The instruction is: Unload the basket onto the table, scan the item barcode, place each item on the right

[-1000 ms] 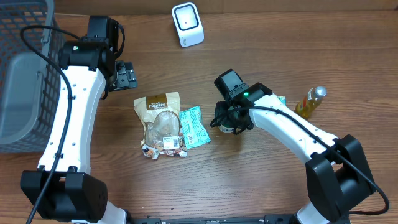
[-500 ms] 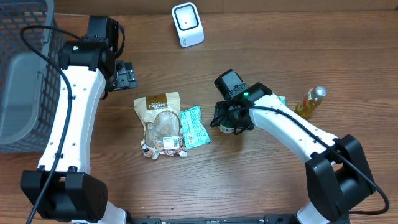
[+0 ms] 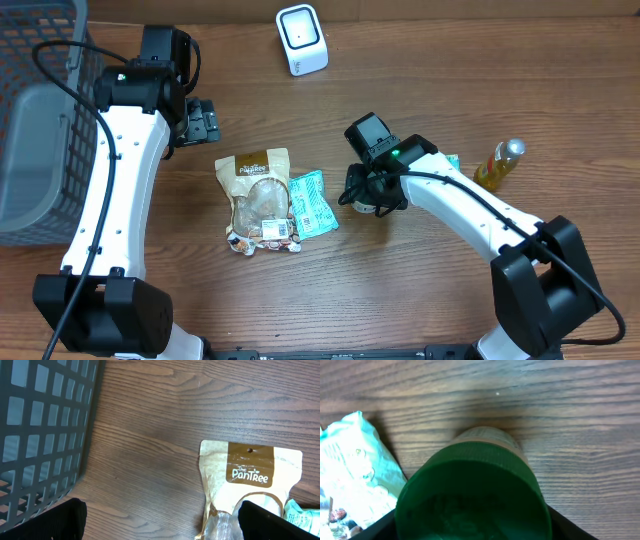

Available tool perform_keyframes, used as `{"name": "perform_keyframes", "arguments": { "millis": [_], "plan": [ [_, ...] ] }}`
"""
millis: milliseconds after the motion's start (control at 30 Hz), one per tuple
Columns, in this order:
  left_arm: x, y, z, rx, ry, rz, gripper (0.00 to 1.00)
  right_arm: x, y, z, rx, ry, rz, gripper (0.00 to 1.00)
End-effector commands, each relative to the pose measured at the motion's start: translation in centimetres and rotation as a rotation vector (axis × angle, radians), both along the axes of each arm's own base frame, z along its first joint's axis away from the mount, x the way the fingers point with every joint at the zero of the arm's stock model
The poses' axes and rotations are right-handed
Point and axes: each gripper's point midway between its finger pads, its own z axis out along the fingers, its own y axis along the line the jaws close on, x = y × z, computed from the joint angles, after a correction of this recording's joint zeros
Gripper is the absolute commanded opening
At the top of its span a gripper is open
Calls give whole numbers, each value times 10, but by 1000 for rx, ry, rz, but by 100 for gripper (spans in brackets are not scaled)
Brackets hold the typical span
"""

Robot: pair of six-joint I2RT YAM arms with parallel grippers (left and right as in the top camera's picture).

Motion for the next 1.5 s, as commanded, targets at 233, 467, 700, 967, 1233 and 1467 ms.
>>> {"name": "perform_keyframes", "arguments": {
  "millis": [233, 467, 700, 967, 1233, 1467],
  "plan": [
    [3, 4, 3, 14, -9, 2, 100, 8, -22, -2, -127, -56, 7, 58],
    [3, 4, 3, 14, -9, 2, 100, 6, -23, -3, -170, -56, 204, 64],
    [3, 4, 3, 14, -9, 2, 100, 14, -18, -1, -141, -87, 142, 100],
    [3, 4, 3, 14, -9, 2, 100, 8, -22, -3, -119, -54, -38, 82],
    [3, 4, 3, 14, -9, 2, 99, 11, -20, -2, -142, -72, 111, 45],
    [3, 4, 3, 14, -9, 2, 100, 11, -20, -2, -183, -79, 308, 47]
  ]
}}
